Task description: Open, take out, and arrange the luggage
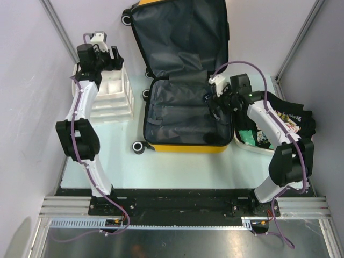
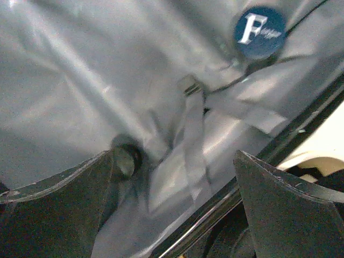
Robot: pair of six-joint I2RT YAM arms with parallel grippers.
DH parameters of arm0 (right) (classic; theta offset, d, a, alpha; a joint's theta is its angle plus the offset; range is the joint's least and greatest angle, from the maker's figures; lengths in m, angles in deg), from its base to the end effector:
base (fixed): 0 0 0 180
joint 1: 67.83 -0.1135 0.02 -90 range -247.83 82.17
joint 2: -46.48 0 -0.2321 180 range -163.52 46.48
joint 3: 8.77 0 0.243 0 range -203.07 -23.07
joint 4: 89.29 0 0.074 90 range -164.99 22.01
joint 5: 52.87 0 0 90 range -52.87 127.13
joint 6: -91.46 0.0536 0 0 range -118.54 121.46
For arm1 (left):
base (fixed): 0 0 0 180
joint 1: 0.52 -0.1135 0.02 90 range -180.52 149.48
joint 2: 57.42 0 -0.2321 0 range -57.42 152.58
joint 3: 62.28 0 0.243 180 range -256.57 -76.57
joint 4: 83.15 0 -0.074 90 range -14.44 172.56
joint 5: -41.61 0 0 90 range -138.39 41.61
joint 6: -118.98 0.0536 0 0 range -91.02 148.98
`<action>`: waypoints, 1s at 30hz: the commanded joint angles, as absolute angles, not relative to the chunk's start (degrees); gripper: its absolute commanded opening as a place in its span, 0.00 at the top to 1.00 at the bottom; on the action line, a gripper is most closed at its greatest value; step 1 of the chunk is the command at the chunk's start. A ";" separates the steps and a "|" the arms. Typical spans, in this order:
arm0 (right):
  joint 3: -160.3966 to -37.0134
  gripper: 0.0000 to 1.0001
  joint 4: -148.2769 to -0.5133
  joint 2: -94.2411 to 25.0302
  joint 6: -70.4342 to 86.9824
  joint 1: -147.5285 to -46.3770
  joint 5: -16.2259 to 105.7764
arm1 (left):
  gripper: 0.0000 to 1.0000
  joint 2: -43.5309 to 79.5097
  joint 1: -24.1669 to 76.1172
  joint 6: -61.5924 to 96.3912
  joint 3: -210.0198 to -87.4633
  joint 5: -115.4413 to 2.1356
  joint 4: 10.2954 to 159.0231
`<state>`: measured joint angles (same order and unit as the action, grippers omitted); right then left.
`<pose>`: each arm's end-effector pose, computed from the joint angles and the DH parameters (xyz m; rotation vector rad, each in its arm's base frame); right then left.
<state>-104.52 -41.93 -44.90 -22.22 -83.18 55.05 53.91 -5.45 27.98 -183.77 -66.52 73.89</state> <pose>0.3421 0.1110 0.2788 -0.9122 2.1042 0.2875 0.4652 0.0234 0.3449 0.1339 1.7839 -0.2344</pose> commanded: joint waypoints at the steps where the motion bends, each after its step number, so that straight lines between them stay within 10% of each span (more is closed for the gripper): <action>1: -106.48 0.00 -29.48 -46.25 -31.14 -85.49 53.39 | 0.10 48.06 -5.45 30.30 -182.75 -66.49 75.88; 30: -111.05 0.29 -18.91 -64.97 -20.60 -90.76 51.37 | 0.00 26.17 -5.09 30.47 -168.68 -65.27 75.70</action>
